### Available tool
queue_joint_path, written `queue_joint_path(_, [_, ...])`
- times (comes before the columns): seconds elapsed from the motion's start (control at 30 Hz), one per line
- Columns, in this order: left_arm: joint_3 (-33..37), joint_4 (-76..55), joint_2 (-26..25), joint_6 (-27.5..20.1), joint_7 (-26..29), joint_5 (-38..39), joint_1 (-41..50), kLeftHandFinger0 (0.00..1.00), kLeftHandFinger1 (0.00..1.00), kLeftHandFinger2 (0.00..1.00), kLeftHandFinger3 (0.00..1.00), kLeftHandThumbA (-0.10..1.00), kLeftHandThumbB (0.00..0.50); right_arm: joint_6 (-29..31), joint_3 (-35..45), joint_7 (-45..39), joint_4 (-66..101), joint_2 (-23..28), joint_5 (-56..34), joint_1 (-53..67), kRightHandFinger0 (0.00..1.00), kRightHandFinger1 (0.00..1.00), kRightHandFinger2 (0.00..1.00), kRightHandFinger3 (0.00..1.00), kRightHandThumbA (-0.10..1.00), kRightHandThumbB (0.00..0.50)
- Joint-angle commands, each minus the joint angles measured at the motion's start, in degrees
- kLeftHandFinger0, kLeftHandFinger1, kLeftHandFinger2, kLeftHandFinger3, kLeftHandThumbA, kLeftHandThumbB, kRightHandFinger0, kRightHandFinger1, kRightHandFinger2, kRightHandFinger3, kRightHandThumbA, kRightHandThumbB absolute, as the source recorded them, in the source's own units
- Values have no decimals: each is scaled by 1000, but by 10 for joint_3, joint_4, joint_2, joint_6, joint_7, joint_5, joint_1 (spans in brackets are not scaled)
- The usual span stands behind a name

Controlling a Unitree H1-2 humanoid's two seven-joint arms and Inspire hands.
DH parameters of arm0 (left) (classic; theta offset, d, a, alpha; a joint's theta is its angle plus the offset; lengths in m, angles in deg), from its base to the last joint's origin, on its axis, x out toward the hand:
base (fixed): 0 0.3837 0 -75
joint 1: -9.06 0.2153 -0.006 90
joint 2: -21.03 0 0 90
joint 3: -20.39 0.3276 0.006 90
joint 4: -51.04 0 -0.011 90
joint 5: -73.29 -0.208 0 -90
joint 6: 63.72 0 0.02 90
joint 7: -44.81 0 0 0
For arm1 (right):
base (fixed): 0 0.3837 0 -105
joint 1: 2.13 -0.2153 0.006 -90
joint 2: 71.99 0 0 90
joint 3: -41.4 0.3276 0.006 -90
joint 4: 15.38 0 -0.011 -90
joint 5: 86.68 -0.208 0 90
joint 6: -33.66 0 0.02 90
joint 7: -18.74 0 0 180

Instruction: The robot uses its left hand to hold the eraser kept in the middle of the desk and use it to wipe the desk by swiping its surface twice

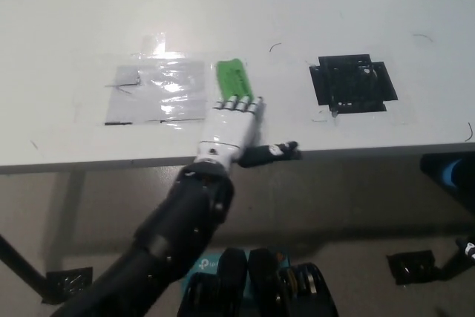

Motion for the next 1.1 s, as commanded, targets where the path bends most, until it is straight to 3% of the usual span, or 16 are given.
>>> queue_joint_path(0.0, [85,104,70,-27,-145,-4,53,1000,1000,1000,1000,1000,500,0,-8,5,40,21,17,-25,1000,1000,1000,1000,1000,57])
queue_joint_path(0.07, [89,117,88,-37,-137,-1,46,1000,1000,1000,1000,1000,500,2,-11,5,39,22,18,-29,1000,1000,1000,1000,1000,50])
queue_joint_path(0.27, [91,132,129,-43,-139,13,33,1000,1000,1000,1000,1000,500,3,-16,2,38,24,19,-33,1000,1000,1000,1000,1000,96])
queue_joint_path(0.33, [91,142,143,-50,-137,15,28,1000,1000,1000,1000,1000,500,0,-21,6,37,26,29,-39,1000,1000,1000,1000,1000,62])
queue_joint_path(0.5, [83,165,174,-64,-124,25,24,1000,1000,1000,1000,1000,496,2,-28,6,38,24,31,-43,1000,1000,1000,1000,1000,30])
queue_joint_path(0.67, [82,182,169,-69,-120,20,16,1000,1000,1000,1000,1000,481,1,-29,7,37,24,34,-44,1000,1000,1000,1000,1000,23])
queue_joint_path(0.73, [72,187,157,-59,-125,25,13,1000,1000,1000,1000,1000,499,-2,-28,7,38,25,36,-44,1000,1000,1000,1000,1000,36])
queue_joint_path(0.9, [52,170,129,-51,-112,39,21,1000,1000,1000,1000,1000,462,5,-26,5,37,24,34,-42,1000,1000,1000,1000,1000,19])
queue_joint_path(1.07, [17,152,90,-37,-121,54,27,1000,1000,1000,1000,1000,499,2,-20,6,39,22,29,-38,1000,1000,1000,1000,1000,33])
